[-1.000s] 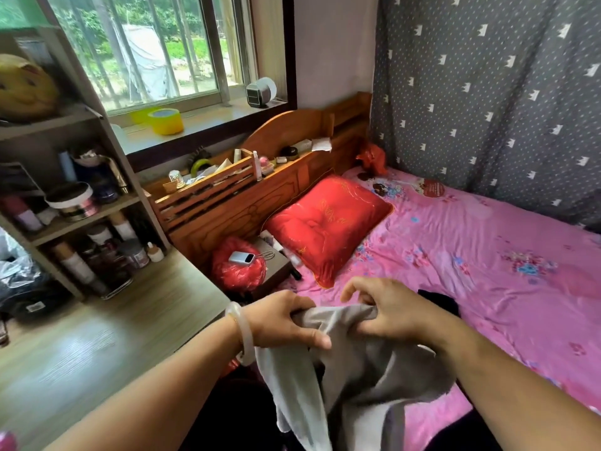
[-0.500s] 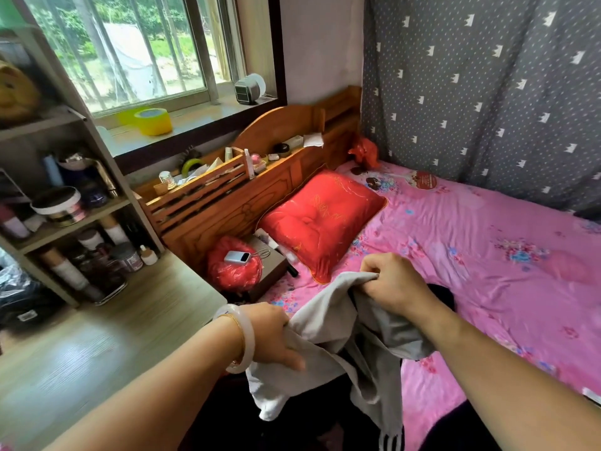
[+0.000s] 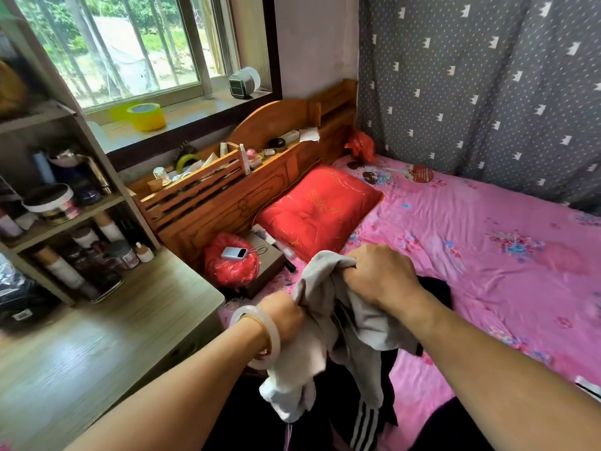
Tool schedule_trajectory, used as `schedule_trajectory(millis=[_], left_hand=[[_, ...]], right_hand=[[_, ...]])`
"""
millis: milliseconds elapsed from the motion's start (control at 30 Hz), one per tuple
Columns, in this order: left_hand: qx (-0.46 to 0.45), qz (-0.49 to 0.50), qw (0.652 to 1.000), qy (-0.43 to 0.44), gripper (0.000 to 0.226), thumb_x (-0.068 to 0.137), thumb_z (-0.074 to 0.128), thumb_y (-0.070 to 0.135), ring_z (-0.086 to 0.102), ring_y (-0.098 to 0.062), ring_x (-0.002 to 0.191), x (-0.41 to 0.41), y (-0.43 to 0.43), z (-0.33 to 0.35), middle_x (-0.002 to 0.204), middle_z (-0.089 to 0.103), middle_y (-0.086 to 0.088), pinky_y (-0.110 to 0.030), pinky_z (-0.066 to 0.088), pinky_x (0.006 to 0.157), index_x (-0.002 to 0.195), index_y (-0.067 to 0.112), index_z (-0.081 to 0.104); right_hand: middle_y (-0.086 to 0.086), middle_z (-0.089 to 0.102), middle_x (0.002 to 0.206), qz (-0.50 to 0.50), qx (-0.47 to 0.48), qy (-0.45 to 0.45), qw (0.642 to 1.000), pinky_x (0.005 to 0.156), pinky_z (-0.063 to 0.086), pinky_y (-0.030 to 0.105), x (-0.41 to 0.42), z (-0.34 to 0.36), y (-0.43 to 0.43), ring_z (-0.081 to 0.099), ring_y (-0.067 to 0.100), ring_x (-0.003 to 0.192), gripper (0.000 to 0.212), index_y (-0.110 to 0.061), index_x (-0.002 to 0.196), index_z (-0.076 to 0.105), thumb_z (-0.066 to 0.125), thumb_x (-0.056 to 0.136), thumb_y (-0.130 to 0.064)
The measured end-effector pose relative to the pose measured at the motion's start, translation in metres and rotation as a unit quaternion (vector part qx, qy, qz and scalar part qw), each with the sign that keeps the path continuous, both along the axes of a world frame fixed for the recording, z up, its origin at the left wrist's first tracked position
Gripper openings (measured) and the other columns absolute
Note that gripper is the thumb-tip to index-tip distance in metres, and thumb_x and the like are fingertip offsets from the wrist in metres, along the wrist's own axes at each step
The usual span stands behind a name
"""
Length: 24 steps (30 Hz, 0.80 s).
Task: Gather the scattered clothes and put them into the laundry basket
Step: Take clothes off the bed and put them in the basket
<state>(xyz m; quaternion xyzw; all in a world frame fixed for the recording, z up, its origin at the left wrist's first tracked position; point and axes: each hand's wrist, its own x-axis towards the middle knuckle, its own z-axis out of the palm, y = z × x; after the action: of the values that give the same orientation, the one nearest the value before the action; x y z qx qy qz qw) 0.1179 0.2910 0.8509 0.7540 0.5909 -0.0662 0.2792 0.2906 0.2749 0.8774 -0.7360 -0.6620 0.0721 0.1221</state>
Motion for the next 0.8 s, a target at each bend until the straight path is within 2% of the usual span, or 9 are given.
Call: schedule_trajectory(millis=[100,167,233,300,400,500,567,667,800], left_hand=[[0.013,0.203,0.962,-0.182,0.018,0.098,0.038,0.008,0.056,-0.025,0.076,-0.01,0.017,0.003,0.087,0.058,-0.013,-0.036,0.056,0.075,0.091,0.009,0.054],[-0.034,0.353,0.879,-0.32,0.023,0.097,0.034,0.002,0.048,-0.02,0.052,-0.007,0.018,0.009,0.069,0.048,-0.007,-0.023,0.048,0.04,0.082,0.009,0.05],[-0.108,0.464,0.764,-0.435,0.026,0.093,0.032,-0.001,0.041,-0.018,0.035,0.003,0.01,0.018,0.062,0.044,-0.007,-0.013,0.035,0.03,0.077,0.003,0.053],[-0.15,0.482,0.714,-0.485,0.023,0.091,0.036,0.0,0.037,-0.015,0.026,0.014,0.004,0.018,0.059,0.045,-0.005,-0.012,0.034,0.031,0.088,0.0,0.059],[-0.166,0.438,0.732,-0.495,0.023,0.091,0.039,0.0,0.039,-0.012,0.028,0.025,-0.001,0.023,0.058,0.048,-0.005,-0.012,0.032,0.033,0.092,0.003,0.062],[-0.181,0.421,0.728,-0.51,0.022,0.093,0.037,0.002,0.047,-0.019,0.048,0.022,0.001,0.037,0.068,0.055,-0.011,-0.01,0.032,0.031,0.09,0.003,0.059],[-0.208,0.409,0.713,-0.53,0.024,0.096,0.033,0.004,0.048,-0.021,0.06,0.021,0.0,0.049,0.077,0.058,-0.012,-0.009,0.031,0.03,0.095,0.004,0.057],[-0.246,0.38,0.688,-0.568,0.026,0.099,0.03,0.007,0.052,-0.023,0.063,0.024,-0.005,0.069,0.079,0.059,-0.015,-0.01,0.034,0.031,0.097,0.001,0.056],[-0.269,0.271,0.735,-0.561,0.02,0.093,0.036,0.002,0.06,-0.019,0.054,0.019,-0.009,0.085,0.08,0.062,-0.014,-0.011,0.03,0.03,0.095,0.001,0.056]], right_hand=[[0.007,0.068,0.085,-0.052,-0.088,0.074,0.992,0.072,0.046,0.034,0.013,-0.01,0.005,0.063,0.032,0.088,0.033,-0.017,0.06,0.053,0.047,0.083,-0.041],[0.003,0.06,0.069,-0.078,-0.109,0.125,0.983,0.066,0.045,0.031,0.019,-0.018,0.01,0.061,0.029,0.079,0.036,-0.015,0.054,0.05,0.052,0.082,-0.037],[0.003,0.059,0.07,-0.099,-0.119,0.222,0.963,0.059,0.04,0.029,0.015,-0.022,0.011,0.058,0.024,0.076,0.032,-0.016,0.057,0.054,0.055,0.086,-0.028],[0.006,0.065,0.082,-0.147,-0.107,0.458,0.87,0.059,0.043,0.026,0.006,-0.028,0.011,0.058,0.018,0.075,0.019,-0.013,0.072,0.066,0.058,0.089,-0.018],[0.013,0.072,0.092,-0.206,-0.056,0.732,0.647,0.07,0.054,0.031,-0.007,-0.027,0.011,0.068,0.021,0.077,0.013,-0.007,0.085,0.07,0.058,0.088,-0.009],[0.01,0.073,0.087,-0.08,-0.04,0.814,0.573,0.07,0.056,0.03,-0.015,-0.007,0.003,0.071,0.017,0.075,0.018,-0.003,0.096,0.069,0.053,0.092,-0.009],[0.012,0.073,0.094,0.067,-0.091,0.793,0.599,0.068,0.059,0.03,-0.02,0.006,-0.008,0.071,0.018,0.079,0.025,-0.002,0.112,0.065,0.052,0.09,-0.005],[0.0,0.069,0.113,0.202,-0.114,0.613,0.755,0.081,0.055,0.024,-0.014,0.001,-0.015,0.067,0.011,0.098,0.063,-0.029,0.129,0.057,0.074,0.075,-0.004],[-0.004,0.06,0.131,0.213,0.007,0.437,0.874,0.104,0.046,0.042,-0.007,-0.01,0.0,0.056,0.013,0.123,0.084,-0.03,0.14,0.046,0.077,0.066,-0.004]])
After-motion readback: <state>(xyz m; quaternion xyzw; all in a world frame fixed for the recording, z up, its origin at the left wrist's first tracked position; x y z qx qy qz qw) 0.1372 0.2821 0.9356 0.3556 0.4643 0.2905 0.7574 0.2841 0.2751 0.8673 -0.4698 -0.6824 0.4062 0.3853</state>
